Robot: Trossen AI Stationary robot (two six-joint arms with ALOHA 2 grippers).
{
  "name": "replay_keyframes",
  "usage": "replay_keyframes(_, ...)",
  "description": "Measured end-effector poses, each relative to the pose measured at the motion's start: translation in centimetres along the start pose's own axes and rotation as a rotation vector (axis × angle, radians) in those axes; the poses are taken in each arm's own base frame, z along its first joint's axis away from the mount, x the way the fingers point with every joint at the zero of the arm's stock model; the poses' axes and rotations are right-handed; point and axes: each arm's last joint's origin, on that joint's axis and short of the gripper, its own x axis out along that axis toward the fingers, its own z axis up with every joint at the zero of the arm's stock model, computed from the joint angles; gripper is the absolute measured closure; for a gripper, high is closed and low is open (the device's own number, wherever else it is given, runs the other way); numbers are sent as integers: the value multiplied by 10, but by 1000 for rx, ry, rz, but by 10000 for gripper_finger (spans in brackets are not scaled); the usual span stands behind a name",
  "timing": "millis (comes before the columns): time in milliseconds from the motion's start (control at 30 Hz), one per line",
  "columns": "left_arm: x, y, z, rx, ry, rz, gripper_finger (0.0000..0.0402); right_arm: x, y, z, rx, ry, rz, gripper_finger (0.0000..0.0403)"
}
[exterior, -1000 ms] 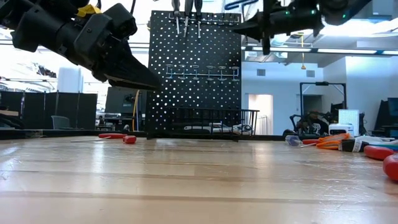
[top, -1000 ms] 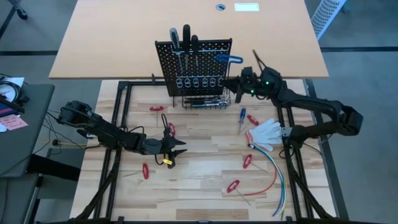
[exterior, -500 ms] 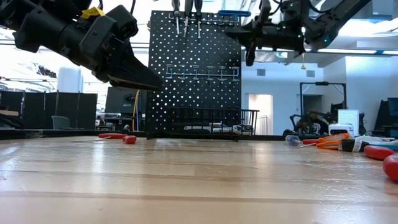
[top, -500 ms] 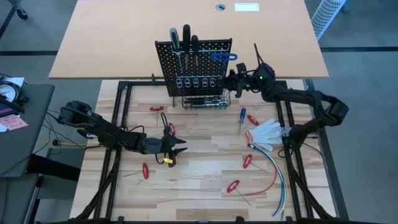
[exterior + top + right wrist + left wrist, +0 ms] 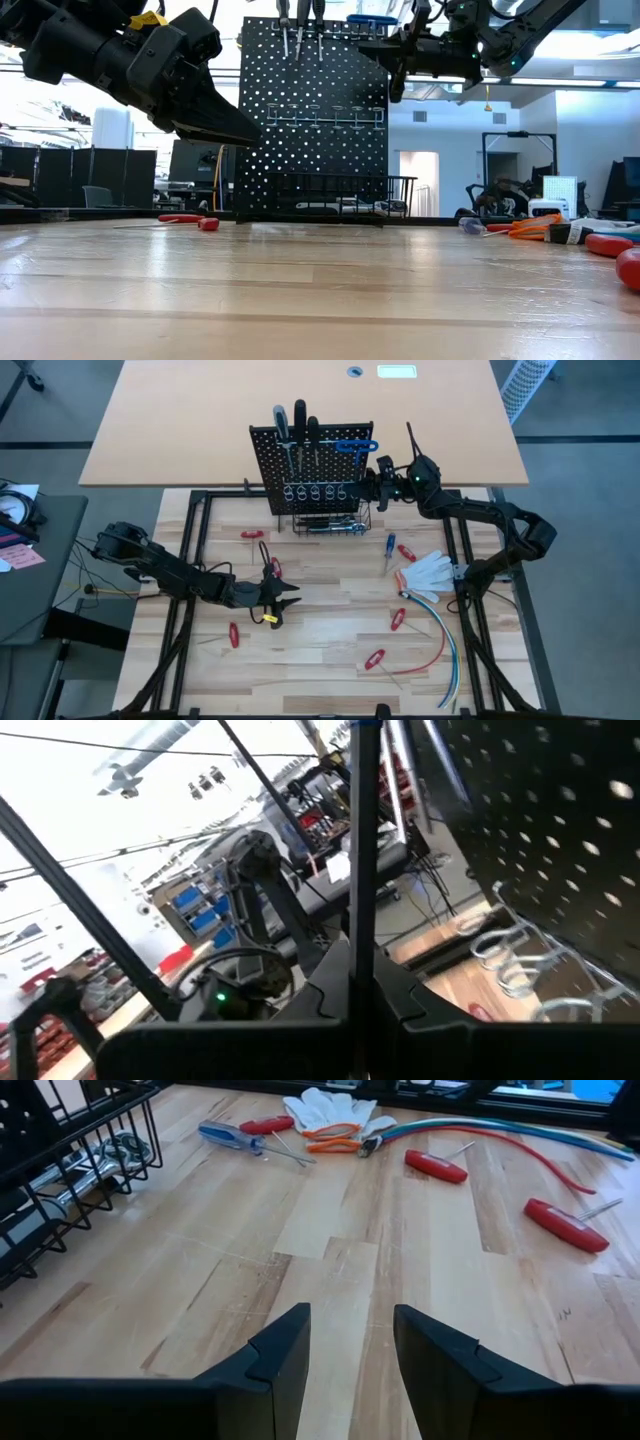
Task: Hang tools onto peg board
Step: Hang the blue pick tool on the pegboard
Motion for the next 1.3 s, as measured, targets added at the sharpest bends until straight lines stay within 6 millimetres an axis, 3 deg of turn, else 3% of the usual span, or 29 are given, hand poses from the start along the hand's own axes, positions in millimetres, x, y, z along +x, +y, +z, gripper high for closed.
replay_keyframes(767,0,0,0,-3,1,-1,260,-20,-27,0,-22,57,-193,383)
replay_keyframes(1000,0,0,0,-2,3,-1,260,-21,-34,-11,6,116,-268,283)
replay_keyframes(1167,0,-1,0,-6,3,-7,260,-34,-35,-8,5,170,-287,197)
replay_keyframes(1300,-1,-2,-1,-7,5,-10,260,-47,-26,-5,-5,228,-333,162)
